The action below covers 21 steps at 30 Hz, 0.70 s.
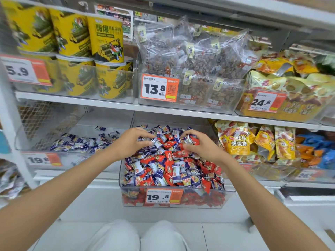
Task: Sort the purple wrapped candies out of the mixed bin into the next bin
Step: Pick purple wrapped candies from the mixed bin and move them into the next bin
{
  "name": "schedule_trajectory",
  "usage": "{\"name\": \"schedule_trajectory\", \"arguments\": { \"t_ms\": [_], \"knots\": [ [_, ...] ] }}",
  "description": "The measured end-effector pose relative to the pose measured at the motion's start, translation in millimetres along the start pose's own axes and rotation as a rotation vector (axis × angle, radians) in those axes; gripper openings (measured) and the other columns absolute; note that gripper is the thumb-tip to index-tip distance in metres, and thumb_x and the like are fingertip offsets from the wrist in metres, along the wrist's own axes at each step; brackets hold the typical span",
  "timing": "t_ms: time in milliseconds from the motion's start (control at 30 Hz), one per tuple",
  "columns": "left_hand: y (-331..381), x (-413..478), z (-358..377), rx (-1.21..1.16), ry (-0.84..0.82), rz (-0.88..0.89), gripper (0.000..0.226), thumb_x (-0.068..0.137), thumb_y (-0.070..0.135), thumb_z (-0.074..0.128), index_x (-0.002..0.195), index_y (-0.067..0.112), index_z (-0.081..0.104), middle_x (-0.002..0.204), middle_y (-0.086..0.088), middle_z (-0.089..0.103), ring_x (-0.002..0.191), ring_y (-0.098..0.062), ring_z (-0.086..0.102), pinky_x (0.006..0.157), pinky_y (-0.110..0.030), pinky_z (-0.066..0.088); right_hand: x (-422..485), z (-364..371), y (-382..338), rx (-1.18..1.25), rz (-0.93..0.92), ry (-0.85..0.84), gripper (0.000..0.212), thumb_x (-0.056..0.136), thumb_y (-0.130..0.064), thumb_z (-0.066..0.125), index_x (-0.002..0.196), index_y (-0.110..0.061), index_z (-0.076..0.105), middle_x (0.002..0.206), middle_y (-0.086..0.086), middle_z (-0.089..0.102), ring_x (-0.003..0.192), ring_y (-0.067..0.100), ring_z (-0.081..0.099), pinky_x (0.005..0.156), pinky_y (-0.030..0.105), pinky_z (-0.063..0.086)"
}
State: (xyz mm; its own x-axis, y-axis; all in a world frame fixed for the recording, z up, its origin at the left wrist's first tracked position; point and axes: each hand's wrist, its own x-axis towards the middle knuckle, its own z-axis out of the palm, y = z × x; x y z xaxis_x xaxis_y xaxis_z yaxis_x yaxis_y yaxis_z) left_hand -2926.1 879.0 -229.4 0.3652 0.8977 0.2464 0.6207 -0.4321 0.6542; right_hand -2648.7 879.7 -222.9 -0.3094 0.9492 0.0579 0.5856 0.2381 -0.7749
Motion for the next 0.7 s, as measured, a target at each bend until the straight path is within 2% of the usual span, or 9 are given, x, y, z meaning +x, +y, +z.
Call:
{"name": "schedule_trajectory", "arguments": {
  "t_ms": [100, 167, 267, 333, 433, 533, 600, 667, 700],
  "knots": [
    [-3.5, -2.4, -6.3, -0.025, 0.019, -0.024, 0.032, 0.088, 0.028, 0.067, 0.12, 0.027, 0.067, 0.111, 0.009, 0.061, 0.105, -0.008, 0.054, 0.098, -0.028, 0.04, 3.3, 7.4, -4.9, 0.019, 0.008, -0.013, 0.019, 0.093, -0.023, 0.065, 0.109, -0.03, 0.056, 0.058, -0.013, 0.055, 0.053, 0.022, 0.037, 0.051, 0.034, 0.031],
    [-7.6, -4.0, -12.2, -0.051, 0.043, -0.045, 0.032, 0.088, 0.03, 0.067, 0.119, 0.029, 0.068, 0.112, 0.009, 0.061, 0.105, -0.01, 0.056, 0.099, -0.032, 0.043, 6.9, 14.3, -12.0, 0.054, 0.023, -0.011, 0.021, 0.092, -0.027, 0.066, 0.11, -0.033, 0.055, 0.067, -0.017, 0.059, 0.058, 0.024, 0.044, 0.055, 0.036, 0.038],
    [-9.4, -6.8, -17.4, -0.053, 0.036, -0.053, 0.032, 0.088, 0.031, 0.067, 0.119, 0.029, 0.067, 0.116, 0.008, 0.062, 0.104, -0.01, 0.056, 0.099, -0.032, 0.043, 10.1, 24.5, -26.0, 0.036, 0.069, -0.06, 0.034, 0.092, -0.034, 0.066, 0.121, -0.031, 0.048, 0.085, -0.003, 0.065, 0.065, 0.011, 0.061, 0.058, 0.028, 0.047],
    [-10.3, -7.9, -18.8, -0.051, 0.024, -0.049, 0.032, 0.088, 0.032, 0.066, 0.12, 0.03, 0.067, 0.118, 0.006, 0.062, 0.107, -0.011, 0.057, 0.099, -0.032, 0.043, 9.3, 29.7, -33.1, 0.03, 0.104, -0.115, 0.038, 0.094, -0.035, 0.062, 0.127, -0.028, 0.044, 0.088, -0.001, 0.066, 0.068, 0.007, 0.06, 0.059, 0.02, 0.047],
    [-14.4, -11.1, -22.2, -0.053, 0.029, -0.051, 0.031, 0.088, 0.032, 0.066, 0.12, 0.03, 0.067, 0.114, 0.007, 0.063, 0.105, -0.01, 0.058, 0.098, -0.032, 0.044, 7.5, 33.9, -36.9, -0.047, 0.129, -0.136, 0.043, 0.097, -0.034, 0.056, 0.136, -0.029, 0.038, 0.102, -0.003, 0.059, 0.076, 0.008, 0.057, 0.059, 0.012, 0.045],
    [-16.4, -16.0, -25.7, -0.048, 0.035, -0.06, 0.032, 0.088, 0.031, 0.066, 0.12, 0.027, 0.067, 0.113, 0.007, 0.064, 0.105, -0.01, 0.058, 0.098, -0.032, 0.044, 6.5, 35.3, -37.0, 0.007, 0.129, -0.119, 0.044, 0.097, -0.035, 0.057, 0.137, -0.032, 0.04, 0.105, 0.011, 0.062, 0.072, 0.015, 0.057, 0.063, 0.022, 0.047],
    [-17.2, -19.9, -30.9, -0.048, 0.043, -0.059, 0.031, 0.088, 0.031, 0.067, 0.119, 0.028, 0.068, 0.11, 0.009, 0.064, 0.1, -0.006, 0.058, 0.093, -0.028, 0.043, 8.6, 37.1, -38.8, 0.039, 0.119, -0.105, 0.037, 0.096, -0.036, 0.058, 0.131, -0.038, 0.043, 0.108, 0.014, 0.059, 0.072, 0.018, 0.056, 0.066, 0.026, 0.045],
    [-21.8, -25.5, -41.7, -0.046, 0.086, -0.062, 0.028, 0.088, 0.029, 0.067, 0.116, 0.032, 0.067, 0.101, 0.012, 0.062, 0.084, 0.004, 0.057, 0.079, -0.019, 0.041, 15.1, 42.9, -46.9, 0.031, 0.096, -0.109, 0.043, 0.096, -0.038, 0.058, 0.135, -0.036, 0.041, 0.112, 0.003, 0.059, 0.072, 0.017, 0.058, 0.066, 0.026, 0.045],
    [-27.2, -29.1, -48.9, -0.045, 0.111, -0.077, 0.027, 0.088, 0.028, 0.067, 0.115, 0.032, 0.067, 0.098, 0.011, 0.062, 0.075, 0.007, 0.056, 0.07, -0.013, 0.039, 20.6, 48.0, -52.8, 0.048, 0.075, -0.127, 0.044, 0.095, -0.038, 0.058, 0.136, -0.034, 0.041, 0.104, 0.003, 0.063, 0.07, 0.019, 0.056, 0.065, 0.028, 0.044]
  ]
}}
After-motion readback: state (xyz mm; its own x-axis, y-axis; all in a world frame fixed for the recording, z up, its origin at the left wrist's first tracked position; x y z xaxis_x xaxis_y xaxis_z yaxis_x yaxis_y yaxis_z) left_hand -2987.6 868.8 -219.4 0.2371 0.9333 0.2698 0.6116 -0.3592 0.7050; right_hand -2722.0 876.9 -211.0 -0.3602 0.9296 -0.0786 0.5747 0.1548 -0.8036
